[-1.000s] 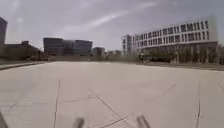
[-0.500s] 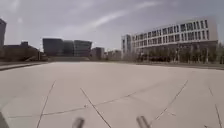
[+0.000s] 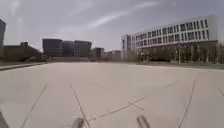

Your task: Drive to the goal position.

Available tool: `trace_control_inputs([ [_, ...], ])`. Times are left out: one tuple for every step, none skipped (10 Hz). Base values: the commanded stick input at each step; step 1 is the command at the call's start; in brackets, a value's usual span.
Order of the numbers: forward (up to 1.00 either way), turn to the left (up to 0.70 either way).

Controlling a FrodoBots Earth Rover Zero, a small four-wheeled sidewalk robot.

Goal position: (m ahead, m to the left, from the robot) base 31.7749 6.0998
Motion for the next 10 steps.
trace_control_inputs([
  [0.7, 0.0],
  [0.7, 0.27],
  [0.7, 0.27],
  [0.7, 0.27],
  [0.7, 0.27],
  [0.7, 0.27],
  [0.7, 0.27],
  [0.7, 0.26],
  [0.7, 0.03],
  [0.7, 0.0],
])
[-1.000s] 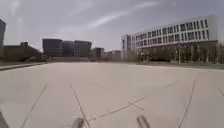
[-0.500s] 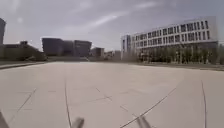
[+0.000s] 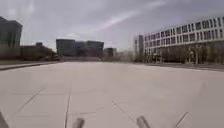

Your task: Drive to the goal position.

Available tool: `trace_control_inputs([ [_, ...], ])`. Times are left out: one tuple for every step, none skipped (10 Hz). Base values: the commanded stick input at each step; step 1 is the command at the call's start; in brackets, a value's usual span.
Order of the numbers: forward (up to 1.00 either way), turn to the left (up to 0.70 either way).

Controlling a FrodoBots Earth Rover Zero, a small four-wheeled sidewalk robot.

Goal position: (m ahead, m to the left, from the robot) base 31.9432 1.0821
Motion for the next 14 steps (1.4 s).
trace_control_inputs([
  [0.7, 0.0],
  [0.7, 0.0],
  [0.7, 0.0],
  [0.7, 0.0],
  [0.7, 0.0],
  [0.7, 0.0],
  [0.7, 0.0],
  [0.7, 0.0],
  [0.7, 0.0],
  [0.7, 0.0],
  [0.7, 0.0],
  [0.7, 0.0],
  [0.7, 0.0],
  [0.7, 0.0],
])
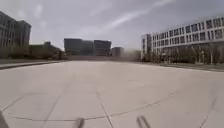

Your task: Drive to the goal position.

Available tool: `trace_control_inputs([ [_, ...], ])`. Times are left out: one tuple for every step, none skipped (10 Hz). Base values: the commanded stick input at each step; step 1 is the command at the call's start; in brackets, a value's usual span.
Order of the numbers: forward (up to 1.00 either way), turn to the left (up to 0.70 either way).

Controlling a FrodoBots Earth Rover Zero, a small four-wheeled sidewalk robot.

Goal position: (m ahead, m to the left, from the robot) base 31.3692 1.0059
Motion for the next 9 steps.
trace_control_inputs([
  [0.7, 0.0],
  [0.7, 0.0],
  [0.7, 0.0],
  [0.7, 0.0],
  [0.7, 0.0],
  [0.7, 0.0],
  [0.7, 0.0],
  [0.7, 0.0],
  [0.7, 0.0],
])
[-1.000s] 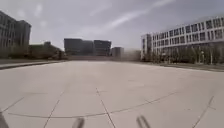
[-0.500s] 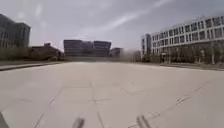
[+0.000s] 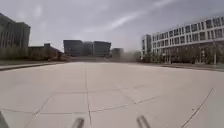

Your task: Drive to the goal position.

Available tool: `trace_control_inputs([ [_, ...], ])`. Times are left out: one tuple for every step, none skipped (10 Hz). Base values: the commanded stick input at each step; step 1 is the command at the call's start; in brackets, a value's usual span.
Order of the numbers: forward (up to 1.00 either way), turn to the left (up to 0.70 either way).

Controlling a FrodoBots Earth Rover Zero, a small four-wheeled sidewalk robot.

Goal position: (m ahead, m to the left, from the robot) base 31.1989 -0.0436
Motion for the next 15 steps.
trace_control_inputs([
  [0.7, 0.0],
  [0.7, 0.0],
  [0.7, 0.0],
  [0.7, 0.0],
  [0.7, 0.0],
  [0.7, 0.0],
  [0.7, 0.0],
  [0.7, 0.0],
  [0.7, 0.0],
  [0.7, 0.0],
  [0.7, 0.0],
  [0.7, 0.0],
  [0.7, 0.0],
  [0.7, 0.0],
  [0.7, 0.0],
])
